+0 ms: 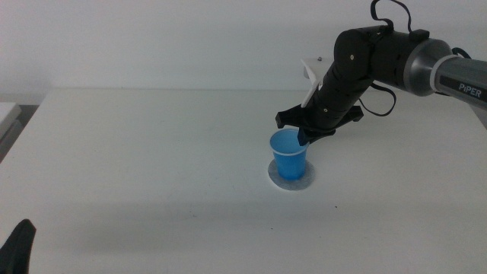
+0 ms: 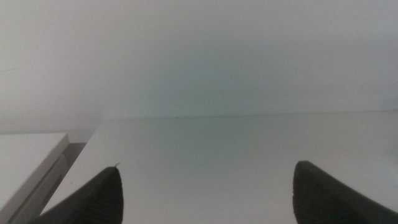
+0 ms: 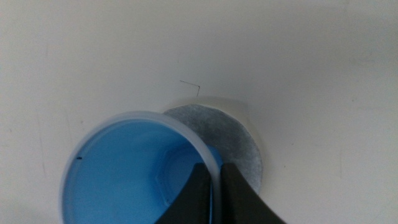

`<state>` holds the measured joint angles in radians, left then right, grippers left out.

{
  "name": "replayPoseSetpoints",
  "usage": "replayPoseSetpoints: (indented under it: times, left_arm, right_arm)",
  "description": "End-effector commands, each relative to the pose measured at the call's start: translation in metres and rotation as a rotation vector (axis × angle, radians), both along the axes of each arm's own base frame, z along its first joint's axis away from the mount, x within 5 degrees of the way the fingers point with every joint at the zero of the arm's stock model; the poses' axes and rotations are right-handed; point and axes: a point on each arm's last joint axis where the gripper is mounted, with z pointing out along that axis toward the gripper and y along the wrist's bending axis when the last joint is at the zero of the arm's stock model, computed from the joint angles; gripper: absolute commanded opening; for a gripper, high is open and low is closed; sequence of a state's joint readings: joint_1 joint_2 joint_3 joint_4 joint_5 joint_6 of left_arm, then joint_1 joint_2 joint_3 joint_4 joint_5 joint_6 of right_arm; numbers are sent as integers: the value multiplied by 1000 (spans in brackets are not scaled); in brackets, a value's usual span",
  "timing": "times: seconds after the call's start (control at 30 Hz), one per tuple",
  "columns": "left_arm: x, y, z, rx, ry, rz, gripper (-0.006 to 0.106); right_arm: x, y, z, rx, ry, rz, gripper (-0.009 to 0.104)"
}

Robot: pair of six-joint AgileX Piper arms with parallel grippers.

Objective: Place an empty cup on a cup mat.

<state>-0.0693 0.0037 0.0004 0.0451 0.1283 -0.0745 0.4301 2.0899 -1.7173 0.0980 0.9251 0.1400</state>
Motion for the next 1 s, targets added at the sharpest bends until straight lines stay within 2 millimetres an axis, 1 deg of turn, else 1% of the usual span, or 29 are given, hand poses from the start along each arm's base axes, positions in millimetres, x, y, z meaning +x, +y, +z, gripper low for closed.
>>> replayPoseSetpoints:
  times: [0.0, 0.1, 0.27, 0.33, 0.47, 0.53, 0.63, 0.7, 0.8, 0.87, 0.9, 0.97]
  left_arm:
    - [0, 0, 1, -4, -17, -2, 94]
    - [0, 0, 1, -4, -17, -2, 94]
    - [0, 0, 1, -4, -17, -2, 94]
    - [0, 0, 1, -4, -17, -2, 94]
    - [0, 0, 1, -4, -17, -2, 94]
    - [0, 0, 1, -4, -17, -2, 94]
    - [0, 0, 1, -4, -17, -2, 94]
    - [0, 0, 1, -4, -17, -2, 94]
    - [0, 0, 1, -4, -17, -2, 94]
    - [0, 0, 1, -4, -17, -2, 94]
    - [0, 0, 1, -4, -17, -2, 94]
    - [0, 0, 1, -4, -17, -2, 94]
  right_arm:
    - [-1, 1, 0, -15, -5, 9, 1]
    - [0, 0, 0, -19, -7, 10, 2]
    - [0, -1, 0, -40, -11, 16, 15]
    - [-1, -2, -1, -44, -7, 17, 19]
    - [-2, -3, -1, -54, 5, 21, 19]
    - [-4, -3, 2, -61, 17, 34, 21]
    - [-8, -5, 18, -47, -16, 33, 32]
    - [-12, -7, 35, -31, -52, 32, 43]
    - [-20, -11, 64, -4, -112, 30, 65]
    - [-29, -16, 88, 11, -165, 44, 78]
    - [-34, -19, 98, 14, -183, 51, 83]
    - [-48, -29, 129, 23, -238, 63, 88]
